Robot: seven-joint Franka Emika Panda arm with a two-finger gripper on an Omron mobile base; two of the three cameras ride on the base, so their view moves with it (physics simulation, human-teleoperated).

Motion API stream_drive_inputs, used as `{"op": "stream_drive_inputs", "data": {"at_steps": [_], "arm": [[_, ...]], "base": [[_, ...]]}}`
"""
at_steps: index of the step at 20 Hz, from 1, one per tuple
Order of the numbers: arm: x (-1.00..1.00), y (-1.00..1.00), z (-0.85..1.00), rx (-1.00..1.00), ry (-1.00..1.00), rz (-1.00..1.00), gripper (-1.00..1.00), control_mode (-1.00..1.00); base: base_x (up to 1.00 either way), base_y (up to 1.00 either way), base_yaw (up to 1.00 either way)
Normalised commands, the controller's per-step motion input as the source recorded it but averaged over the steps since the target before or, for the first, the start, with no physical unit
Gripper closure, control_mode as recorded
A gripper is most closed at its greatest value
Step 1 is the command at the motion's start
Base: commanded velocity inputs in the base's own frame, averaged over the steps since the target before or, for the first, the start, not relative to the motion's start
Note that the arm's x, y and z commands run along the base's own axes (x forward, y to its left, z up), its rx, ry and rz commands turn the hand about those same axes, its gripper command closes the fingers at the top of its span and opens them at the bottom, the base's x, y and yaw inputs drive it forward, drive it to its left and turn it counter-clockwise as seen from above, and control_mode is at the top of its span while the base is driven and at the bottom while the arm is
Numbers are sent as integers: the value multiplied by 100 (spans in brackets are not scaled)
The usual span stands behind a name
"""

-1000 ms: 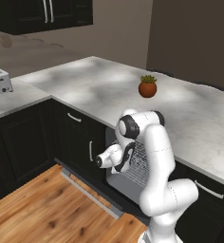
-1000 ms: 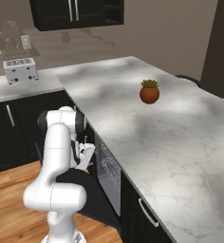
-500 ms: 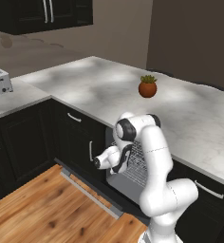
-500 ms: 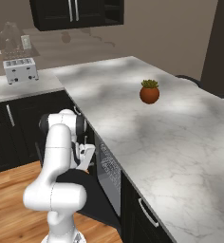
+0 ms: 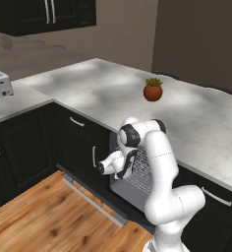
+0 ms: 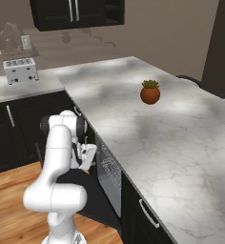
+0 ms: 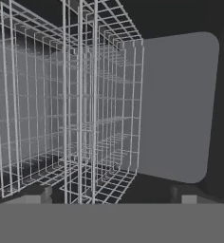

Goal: Open the dishwasher door and pull out the top rack.

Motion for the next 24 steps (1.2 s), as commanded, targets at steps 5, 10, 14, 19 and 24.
{"op": "stream_drive_inputs", "data": {"at_steps": [5,10,14,19,24], "arm": [[16,-10,-12,0,0,0,-100,-100],[15,-8,-12,0,0,0,-100,-100],[15,-3,-13,0,0,0,-100,-100],[11,-4,-6,0,-2,0,-100,-100],[16,-9,-2,0,0,0,-100,-100]], "base": [[0,0,0],[0,0,0],[0,0,0],[0,0,0],[0,0,0]]}}
